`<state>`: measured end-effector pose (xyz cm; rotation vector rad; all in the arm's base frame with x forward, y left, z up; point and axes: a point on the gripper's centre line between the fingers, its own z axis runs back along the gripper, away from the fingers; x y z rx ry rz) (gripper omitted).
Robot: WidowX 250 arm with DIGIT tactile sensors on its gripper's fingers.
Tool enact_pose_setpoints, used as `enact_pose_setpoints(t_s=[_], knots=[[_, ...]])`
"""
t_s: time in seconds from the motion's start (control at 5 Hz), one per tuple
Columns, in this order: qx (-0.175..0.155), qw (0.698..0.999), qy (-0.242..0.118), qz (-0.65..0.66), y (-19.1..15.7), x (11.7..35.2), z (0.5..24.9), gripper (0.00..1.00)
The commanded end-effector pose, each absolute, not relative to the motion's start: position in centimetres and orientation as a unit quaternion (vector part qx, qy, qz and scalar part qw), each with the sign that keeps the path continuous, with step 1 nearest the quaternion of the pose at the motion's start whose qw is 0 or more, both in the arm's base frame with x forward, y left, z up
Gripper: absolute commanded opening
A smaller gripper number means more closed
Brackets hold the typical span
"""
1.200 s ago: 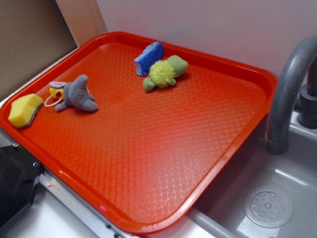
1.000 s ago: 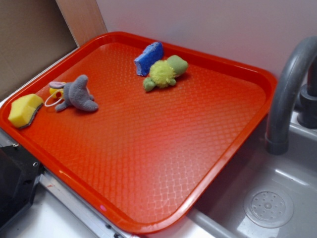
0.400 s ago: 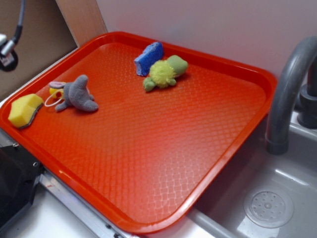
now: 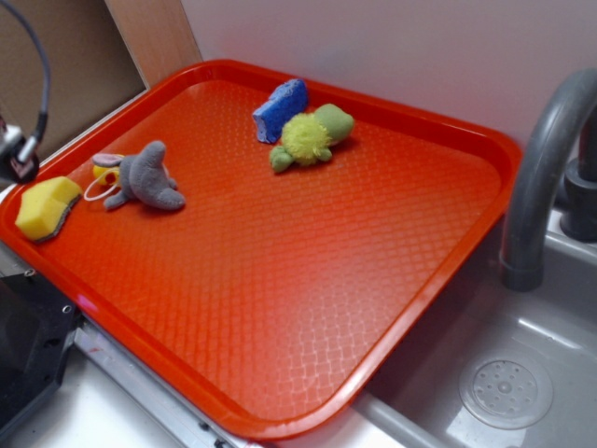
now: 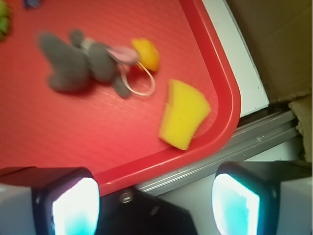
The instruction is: Grab the green sponge.
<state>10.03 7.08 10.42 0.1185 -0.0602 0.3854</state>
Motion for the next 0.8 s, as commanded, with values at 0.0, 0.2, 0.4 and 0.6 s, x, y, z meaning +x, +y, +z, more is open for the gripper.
enact_pose_setpoints(t_s=[0.0,0.2,0.4,0.6], knots=[[0.105,0.966,-0.04,0.234,10.4,10.8,7.0,1.0],[0.124,0.961,-0.046,0.242,10.3,11.6,5.1,1.0],[0.13,0.962,-0.045,0.236,9.8,12.5,3.3,1.0],[0.129,0.965,-0.037,0.224,9.4,12.9,1.9,1.0]])
